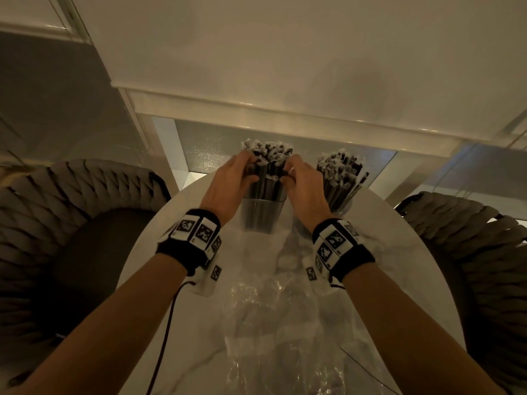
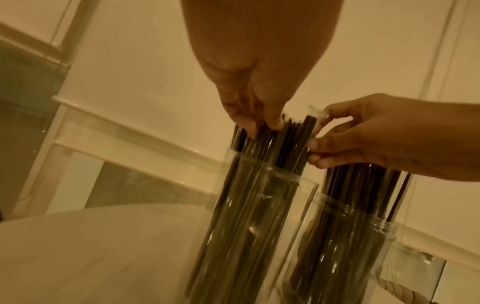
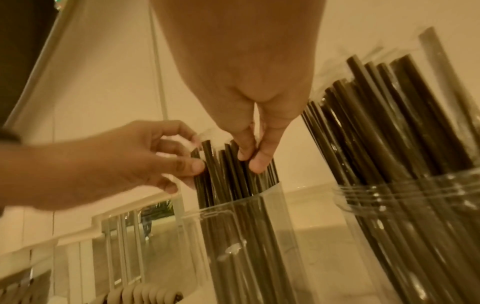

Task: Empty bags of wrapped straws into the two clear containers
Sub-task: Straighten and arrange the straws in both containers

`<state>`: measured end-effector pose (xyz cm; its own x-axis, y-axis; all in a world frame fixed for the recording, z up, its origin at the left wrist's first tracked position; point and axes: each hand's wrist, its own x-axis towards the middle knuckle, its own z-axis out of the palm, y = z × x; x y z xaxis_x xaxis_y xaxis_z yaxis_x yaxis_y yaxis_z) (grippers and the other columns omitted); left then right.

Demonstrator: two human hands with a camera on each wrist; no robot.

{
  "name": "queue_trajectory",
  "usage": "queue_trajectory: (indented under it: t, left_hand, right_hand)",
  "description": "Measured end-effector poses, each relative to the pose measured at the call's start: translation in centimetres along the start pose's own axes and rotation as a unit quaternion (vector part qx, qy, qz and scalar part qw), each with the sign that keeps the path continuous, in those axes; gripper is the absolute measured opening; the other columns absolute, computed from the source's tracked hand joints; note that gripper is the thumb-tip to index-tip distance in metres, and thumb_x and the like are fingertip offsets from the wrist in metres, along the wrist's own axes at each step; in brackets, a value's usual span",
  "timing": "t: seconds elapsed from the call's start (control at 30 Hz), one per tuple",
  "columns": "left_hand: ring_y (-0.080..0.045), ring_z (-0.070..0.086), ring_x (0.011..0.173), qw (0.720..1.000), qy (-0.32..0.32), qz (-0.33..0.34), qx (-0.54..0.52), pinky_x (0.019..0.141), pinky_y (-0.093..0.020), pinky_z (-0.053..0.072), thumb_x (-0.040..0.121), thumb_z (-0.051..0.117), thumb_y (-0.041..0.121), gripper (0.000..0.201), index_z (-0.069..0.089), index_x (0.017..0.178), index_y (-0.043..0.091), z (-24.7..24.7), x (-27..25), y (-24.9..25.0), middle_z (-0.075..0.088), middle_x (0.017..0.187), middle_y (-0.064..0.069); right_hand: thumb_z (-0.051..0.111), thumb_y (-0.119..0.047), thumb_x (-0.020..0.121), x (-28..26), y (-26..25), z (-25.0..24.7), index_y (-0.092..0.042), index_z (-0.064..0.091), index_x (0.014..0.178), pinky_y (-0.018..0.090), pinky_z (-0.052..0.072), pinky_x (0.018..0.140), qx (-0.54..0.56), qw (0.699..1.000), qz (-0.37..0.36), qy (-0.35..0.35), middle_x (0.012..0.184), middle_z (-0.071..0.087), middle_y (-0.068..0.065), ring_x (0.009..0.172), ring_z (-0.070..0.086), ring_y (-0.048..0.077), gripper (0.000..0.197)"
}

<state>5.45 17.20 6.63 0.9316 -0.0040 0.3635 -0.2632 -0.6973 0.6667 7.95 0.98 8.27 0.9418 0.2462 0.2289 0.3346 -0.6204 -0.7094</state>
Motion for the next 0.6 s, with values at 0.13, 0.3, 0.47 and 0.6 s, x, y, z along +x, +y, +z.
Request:
queue_trajectory:
  t: [0.13,0.3,0.47,0.6]
  left_hand:
    - [-0.02,0.058,0.078,0.998,0.036,-0.032,0.038,0.071,-0.041,0.056,0.086,0.064,0.014,0.024,0.048,0.105,0.011,0.1,-0.7,-0.8,0.048,0.104,-0.007]
    - [0.0,0.052,0.075,0.996,0.052,-0.051,-0.05,0.07,-0.013,0.053,0.078,0.068,-0.003,0.057,0.044,0.126,0.014,-0.4,-0.8,-0.6,0.038,0.107,-0.001]
    - [-0.002,0.054,0.071,0.995,0.067,-0.055,-0.04,0.06,-0.009,0.048,0.082,0.068,0.007,0.056,0.04,0.13,0.014,-0.8,-1.7,-0.3,0.041,0.111,-0.003]
    - [0.0,0.054,0.069,0.995,0.07,-0.073,-0.027,0.065,-0.027,0.053,0.085,0.064,0.009,0.052,0.04,0.13,0.015,-1.6,-2.4,-0.2,0.044,0.113,-0.004]
  right_hand:
    - [0.048,0.007,0.085,-0.9,0.8,0.0,-0.002,0.053,0.115,0.01,0.03,0.055,-0.06,0.997,-0.037,0.025,0.094,0.053,0.016,0.067,0.045,0.016,0.031]
    - [0.053,0.005,0.081,-2.2,0.6,0.0,-0.006,0.053,0.118,0.007,0.037,0.052,-0.045,0.995,-0.068,0.066,0.115,0.047,0.016,0.059,0.046,0.01,0.039]
    - [0.062,-0.011,0.086,-1.8,-0.6,1.4,-0.007,0.06,0.111,0.013,0.048,0.069,-0.02,0.996,-0.088,0.019,0.104,0.055,0.01,0.075,0.051,0.011,0.025]
    - [0.055,-0.007,0.092,-0.4,-1.4,0.1,-0.003,0.065,0.095,0.014,0.048,0.068,-0.003,0.997,-0.07,0.022,0.085,0.066,0.011,0.072,0.062,0.021,0.011]
